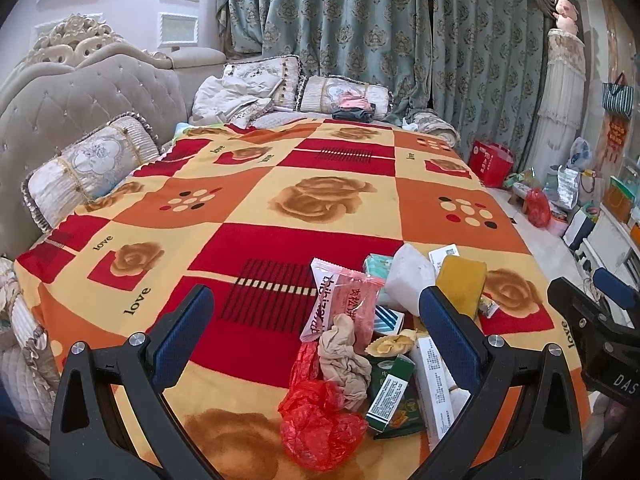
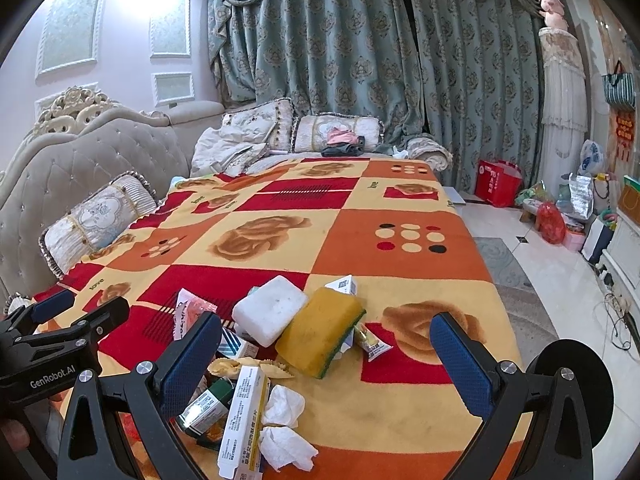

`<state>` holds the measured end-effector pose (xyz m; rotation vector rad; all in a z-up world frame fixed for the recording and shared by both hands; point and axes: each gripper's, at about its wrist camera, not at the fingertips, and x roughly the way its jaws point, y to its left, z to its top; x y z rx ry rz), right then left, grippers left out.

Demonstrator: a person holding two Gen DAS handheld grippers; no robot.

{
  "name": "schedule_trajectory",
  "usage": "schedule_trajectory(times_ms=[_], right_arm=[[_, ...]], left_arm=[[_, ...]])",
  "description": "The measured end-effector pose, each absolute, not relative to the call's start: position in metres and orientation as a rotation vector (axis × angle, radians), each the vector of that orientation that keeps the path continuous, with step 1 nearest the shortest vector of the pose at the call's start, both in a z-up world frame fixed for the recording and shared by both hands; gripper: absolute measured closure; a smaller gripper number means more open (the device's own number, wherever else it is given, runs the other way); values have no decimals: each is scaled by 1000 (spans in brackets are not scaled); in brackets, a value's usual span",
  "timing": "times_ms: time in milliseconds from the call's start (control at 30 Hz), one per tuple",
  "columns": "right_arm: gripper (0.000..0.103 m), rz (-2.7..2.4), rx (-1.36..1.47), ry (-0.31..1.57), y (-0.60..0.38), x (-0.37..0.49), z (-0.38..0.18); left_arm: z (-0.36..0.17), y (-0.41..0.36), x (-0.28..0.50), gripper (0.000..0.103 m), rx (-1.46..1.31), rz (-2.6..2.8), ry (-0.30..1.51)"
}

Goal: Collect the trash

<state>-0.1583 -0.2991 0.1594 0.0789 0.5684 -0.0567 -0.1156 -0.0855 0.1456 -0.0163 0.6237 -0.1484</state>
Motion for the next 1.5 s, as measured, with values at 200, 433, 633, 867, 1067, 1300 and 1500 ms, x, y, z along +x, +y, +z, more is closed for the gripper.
schedule_trajectory(times_ms=[200, 433, 633, 867, 1067, 1300, 1500], right_arm=[[0, -51, 68, 573, -298, -158, 156], [0, -32, 73, 581, -298, -160, 151], [0, -25, 58, 574, -295, -163, 151], [0, -27, 54, 581, -298, -164, 149], [0, -22, 47, 588, -299, -165, 147], [11, 82, 56, 658, -304, -169, 127], [50, 176, 100, 837, -305, -160, 76]], left_arm=[[143, -83, -115, 1, -14, -145, 630], [139, -81, -115, 1, -12, -140, 640], [139, -81, -115, 1, -10, -139, 642], [136, -80, -116, 1, -14, -137, 650], [133, -78, -116, 1, -7, -142, 671], [124, -54, -114, 1, -30, -182, 760], [106, -38, -125, 1, -4, -197, 835]])
